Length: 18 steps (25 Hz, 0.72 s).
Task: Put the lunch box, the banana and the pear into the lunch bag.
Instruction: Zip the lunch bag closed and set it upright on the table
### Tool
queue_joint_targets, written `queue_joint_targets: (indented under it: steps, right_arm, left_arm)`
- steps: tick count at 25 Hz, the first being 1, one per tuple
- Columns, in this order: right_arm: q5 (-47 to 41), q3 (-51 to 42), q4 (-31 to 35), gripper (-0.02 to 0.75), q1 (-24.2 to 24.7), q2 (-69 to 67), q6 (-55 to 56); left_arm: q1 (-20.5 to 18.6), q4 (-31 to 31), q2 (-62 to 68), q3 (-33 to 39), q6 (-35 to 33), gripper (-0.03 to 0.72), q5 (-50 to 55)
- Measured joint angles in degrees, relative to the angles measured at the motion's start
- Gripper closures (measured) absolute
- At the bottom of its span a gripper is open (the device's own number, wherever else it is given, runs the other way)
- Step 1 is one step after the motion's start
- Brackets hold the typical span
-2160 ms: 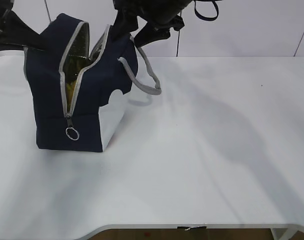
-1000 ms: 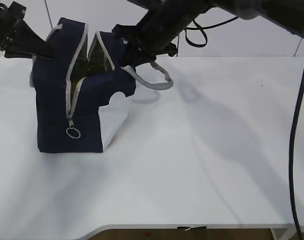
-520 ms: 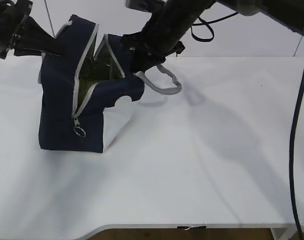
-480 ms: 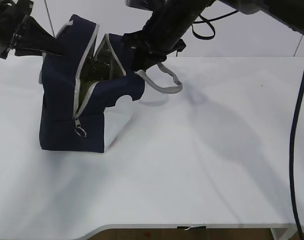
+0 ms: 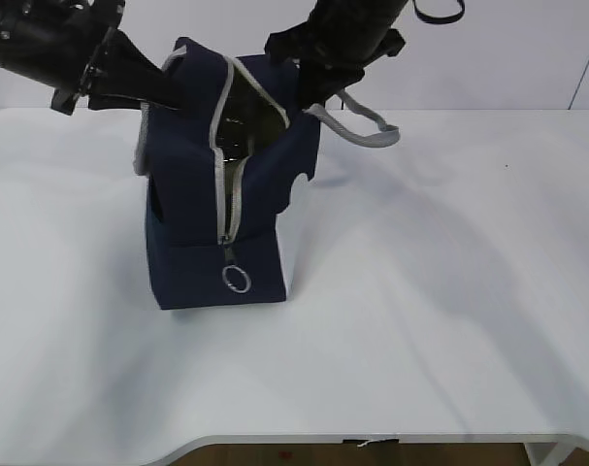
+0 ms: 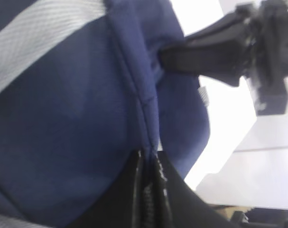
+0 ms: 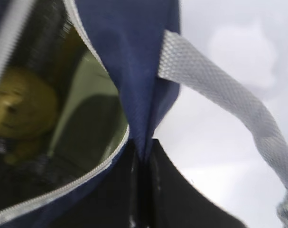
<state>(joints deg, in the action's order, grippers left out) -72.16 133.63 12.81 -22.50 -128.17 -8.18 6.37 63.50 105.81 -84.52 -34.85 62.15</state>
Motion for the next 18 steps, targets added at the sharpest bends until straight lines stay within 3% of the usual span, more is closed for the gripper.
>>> queue_joint_targets:
  steps: [9,13,18]
  right_arm:
    - [-0.54,-11.99,-10.52,0.729,0.00,9.94,0.81]
    - [-0.54,-12.55,-11.29,0.729,0.00,10.16,1.08]
    - [-0.54,-12.65,-11.42,0.720,0.00,10.16,3.55]
  left_arm:
    - [6.95,6.11,2.72,0.00,-0.87,0.679,-5.18]
    - [9.11,6.73,3.17,0.00,-1.84,0.679,-8.17]
    - [9.15,7.02,3.62,0.00,-1.92,0.676,-8.95]
